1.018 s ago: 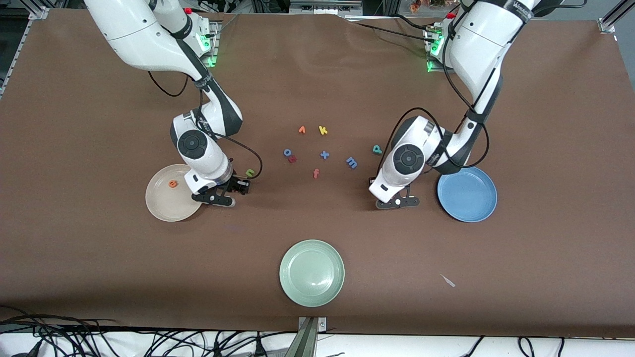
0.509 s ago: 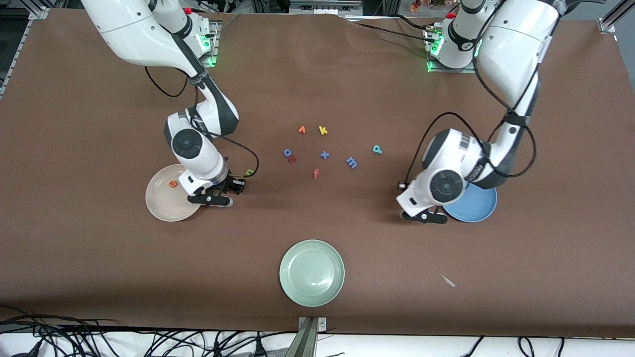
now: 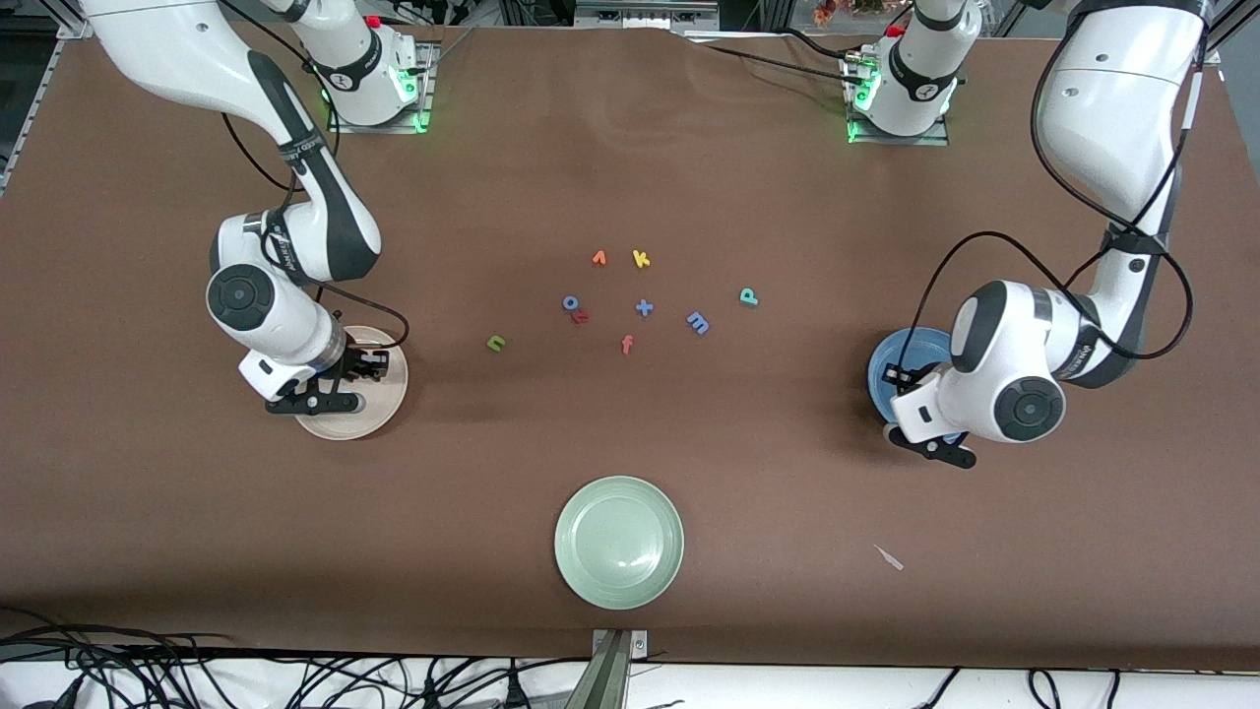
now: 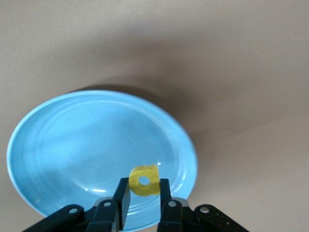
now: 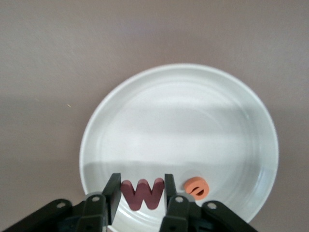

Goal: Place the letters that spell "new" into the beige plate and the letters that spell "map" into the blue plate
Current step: 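Release the pink W on the white plate while the left gripper releases the yellow letter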

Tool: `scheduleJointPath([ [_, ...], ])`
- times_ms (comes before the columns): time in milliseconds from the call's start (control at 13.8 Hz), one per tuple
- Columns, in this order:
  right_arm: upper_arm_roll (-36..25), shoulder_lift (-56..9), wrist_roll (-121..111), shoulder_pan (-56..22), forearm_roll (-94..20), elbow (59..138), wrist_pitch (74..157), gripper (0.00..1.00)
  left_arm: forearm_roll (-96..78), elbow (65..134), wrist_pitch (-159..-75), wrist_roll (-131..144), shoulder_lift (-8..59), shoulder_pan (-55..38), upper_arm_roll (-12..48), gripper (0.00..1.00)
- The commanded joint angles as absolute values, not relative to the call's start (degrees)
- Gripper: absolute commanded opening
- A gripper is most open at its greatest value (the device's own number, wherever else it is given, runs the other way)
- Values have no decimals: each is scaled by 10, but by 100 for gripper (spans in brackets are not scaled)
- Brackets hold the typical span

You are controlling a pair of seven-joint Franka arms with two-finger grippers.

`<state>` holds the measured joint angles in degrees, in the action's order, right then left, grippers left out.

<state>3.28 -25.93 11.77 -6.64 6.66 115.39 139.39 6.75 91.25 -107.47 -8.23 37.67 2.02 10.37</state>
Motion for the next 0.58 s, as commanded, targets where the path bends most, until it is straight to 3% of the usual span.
scheduleJointPath([
  [0, 40, -247, 139, -69, 66, 1205, 1447, 84, 100, 1023, -1155, -96, 310, 39, 108, 33],
  [73, 47, -246, 159, -69, 66, 1204, 1445, 84, 100, 1060, -1193, -96, 292, 47, 108, 39],
  [145, 56, -246, 180, -69, 66, 1202, 1445, 84, 100, 1084, -1221, -95, 282, 49, 107, 59],
  [218, 78, -248, 211, -69, 66, 1201, 1445, 84, 100, 1088, -1227, -96, 281, 53, 108, 100],
  [509, 143, -263, 370, -83, 70, 1179, 1445, 84, 91, 1072, -1208, -72, 269, 44, 110, 100],
])
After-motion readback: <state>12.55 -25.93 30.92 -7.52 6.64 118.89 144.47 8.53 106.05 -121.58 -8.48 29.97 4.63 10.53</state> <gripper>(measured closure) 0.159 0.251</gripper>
